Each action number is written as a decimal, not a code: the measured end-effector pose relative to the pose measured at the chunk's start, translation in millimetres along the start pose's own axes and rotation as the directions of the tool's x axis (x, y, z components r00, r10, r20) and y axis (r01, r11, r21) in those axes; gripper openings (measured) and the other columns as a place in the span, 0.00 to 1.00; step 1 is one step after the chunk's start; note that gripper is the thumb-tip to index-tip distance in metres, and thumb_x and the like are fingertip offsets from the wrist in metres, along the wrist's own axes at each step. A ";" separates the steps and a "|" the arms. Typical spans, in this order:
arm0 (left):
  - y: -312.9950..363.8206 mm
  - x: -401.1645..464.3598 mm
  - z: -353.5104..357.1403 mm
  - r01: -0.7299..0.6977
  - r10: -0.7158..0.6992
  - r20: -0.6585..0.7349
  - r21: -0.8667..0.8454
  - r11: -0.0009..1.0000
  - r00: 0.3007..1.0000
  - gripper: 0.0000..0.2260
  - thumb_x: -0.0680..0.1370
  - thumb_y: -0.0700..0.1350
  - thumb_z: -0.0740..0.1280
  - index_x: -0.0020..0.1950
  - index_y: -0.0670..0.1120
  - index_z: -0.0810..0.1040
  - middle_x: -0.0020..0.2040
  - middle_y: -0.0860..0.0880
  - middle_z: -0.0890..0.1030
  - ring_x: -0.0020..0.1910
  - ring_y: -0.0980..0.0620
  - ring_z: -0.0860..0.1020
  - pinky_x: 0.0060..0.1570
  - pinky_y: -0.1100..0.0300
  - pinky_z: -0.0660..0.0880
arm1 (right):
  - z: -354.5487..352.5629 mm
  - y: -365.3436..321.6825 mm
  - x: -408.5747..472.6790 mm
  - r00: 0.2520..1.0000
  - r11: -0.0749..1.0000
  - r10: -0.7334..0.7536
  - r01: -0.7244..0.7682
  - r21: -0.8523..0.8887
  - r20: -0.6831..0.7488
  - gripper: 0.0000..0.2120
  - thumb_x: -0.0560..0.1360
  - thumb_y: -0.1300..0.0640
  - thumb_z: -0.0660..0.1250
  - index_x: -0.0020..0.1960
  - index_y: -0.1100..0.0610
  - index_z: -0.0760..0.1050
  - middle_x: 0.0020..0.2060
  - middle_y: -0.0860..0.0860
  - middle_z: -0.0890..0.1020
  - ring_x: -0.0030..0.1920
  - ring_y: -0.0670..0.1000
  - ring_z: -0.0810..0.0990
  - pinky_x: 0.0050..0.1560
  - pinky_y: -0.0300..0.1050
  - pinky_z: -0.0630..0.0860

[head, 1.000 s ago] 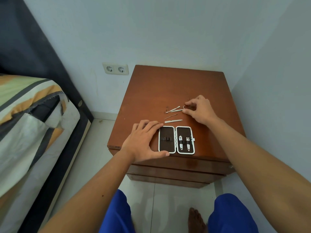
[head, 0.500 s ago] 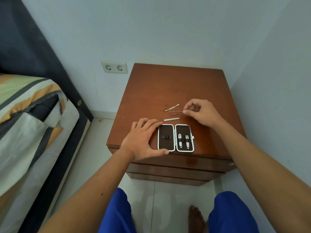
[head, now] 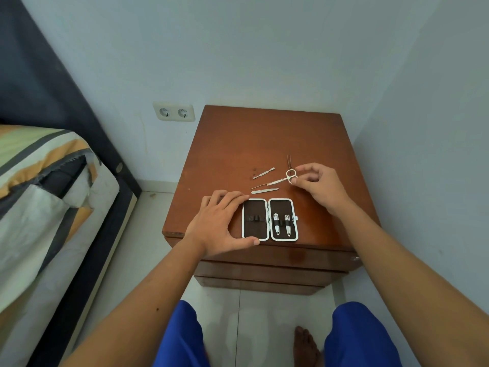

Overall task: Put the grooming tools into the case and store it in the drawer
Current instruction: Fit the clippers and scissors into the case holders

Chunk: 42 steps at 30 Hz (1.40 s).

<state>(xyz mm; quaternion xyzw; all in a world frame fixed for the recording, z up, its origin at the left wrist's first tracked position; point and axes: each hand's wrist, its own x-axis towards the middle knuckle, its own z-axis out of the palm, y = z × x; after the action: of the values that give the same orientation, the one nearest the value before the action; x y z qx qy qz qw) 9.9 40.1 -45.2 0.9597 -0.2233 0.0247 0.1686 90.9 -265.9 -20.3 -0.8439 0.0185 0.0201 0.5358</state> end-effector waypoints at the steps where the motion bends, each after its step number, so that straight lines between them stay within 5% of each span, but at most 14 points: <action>1: 0.0 0.0 -0.4 0.002 -0.002 0.005 0.000 1.000 1.000 0.48 0.70 0.83 0.60 0.82 0.55 0.64 0.78 0.58 0.67 0.75 0.52 0.61 0.73 0.52 0.59 | -0.5 -0.4 1.0 1.000 0.999 0.003 -0.003 0.034 -0.004 0.12 0.74 0.55 0.80 0.57 0.51 0.84 0.40 0.50 0.89 0.38 0.44 0.81 0.49 0.44 0.77; 9: -0.2 1.0 -0.3 0.008 -0.008 0.019 0.009 1.000 1.000 0.48 0.70 0.83 0.59 0.82 0.55 0.63 0.78 0.58 0.66 0.75 0.52 0.61 0.74 0.51 0.59 | -8.8 -18.1 6.3 1.000 0.976 0.011 -0.010 0.218 -0.005 0.06 0.77 0.65 0.75 0.53 0.60 0.86 0.42 0.59 0.87 0.35 0.51 0.82 0.39 0.42 0.81; 15: 0.1 0.3 -0.1 0.006 -0.006 0.012 0.018 1.000 1.000 0.48 0.70 0.83 0.60 0.82 0.55 0.63 0.78 0.58 0.67 0.75 0.51 0.61 0.73 0.51 0.60 | -4.9 -17.3 -3.4 0.985 1.000 0.006 -0.005 -0.007 0.173 0.06 0.76 0.62 0.76 0.53 0.58 0.87 0.41 0.56 0.89 0.36 0.48 0.82 0.40 0.40 0.81; 24: 0.4 -0.3 0.1 0.000 0.000 0.002 0.017 1.000 1.000 0.48 0.70 0.82 0.60 0.82 0.55 0.64 0.78 0.57 0.67 0.75 0.51 0.62 0.72 0.51 0.60 | 4.5 -5.3 -14.5 0.975 0.971 -0.039 0.089 -0.221 0.220 0.04 0.76 0.56 0.77 0.51 0.50 0.88 0.37 0.46 0.87 0.36 0.43 0.81 0.42 0.36 0.77; 33: 0.2 0.2 0.4 0.010 -0.010 0.013 0.013 1.000 1.000 0.47 0.71 0.82 0.61 0.82 0.56 0.63 0.79 0.58 0.66 0.75 0.52 0.61 0.73 0.51 0.59 | 7.8 -0.7 -13.1 0.988 0.977 -0.049 0.078 -0.197 0.148 0.03 0.76 0.54 0.77 0.49 0.49 0.89 0.41 0.46 0.89 0.40 0.43 0.82 0.50 0.46 0.81; 42: 0.0 0.1 0.8 0.010 -0.010 0.014 0.019 1.000 1.000 0.48 0.70 0.83 0.59 0.82 0.56 0.63 0.79 0.58 0.66 0.75 0.52 0.61 0.73 0.52 0.58 | 10.0 -3.4 -27.3 0.955 0.910 -0.177 0.251 -0.330 0.237 0.06 0.76 0.55 0.77 0.51 0.47 0.88 0.46 0.43 0.83 0.38 0.41 0.76 0.42 0.33 0.71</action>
<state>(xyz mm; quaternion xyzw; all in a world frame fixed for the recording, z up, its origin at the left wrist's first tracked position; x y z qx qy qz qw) 10.0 39.7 -45.9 0.9626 -0.2194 0.0190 0.1578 63.7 -255.2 -20.0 -0.9173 -0.1328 0.0494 0.3721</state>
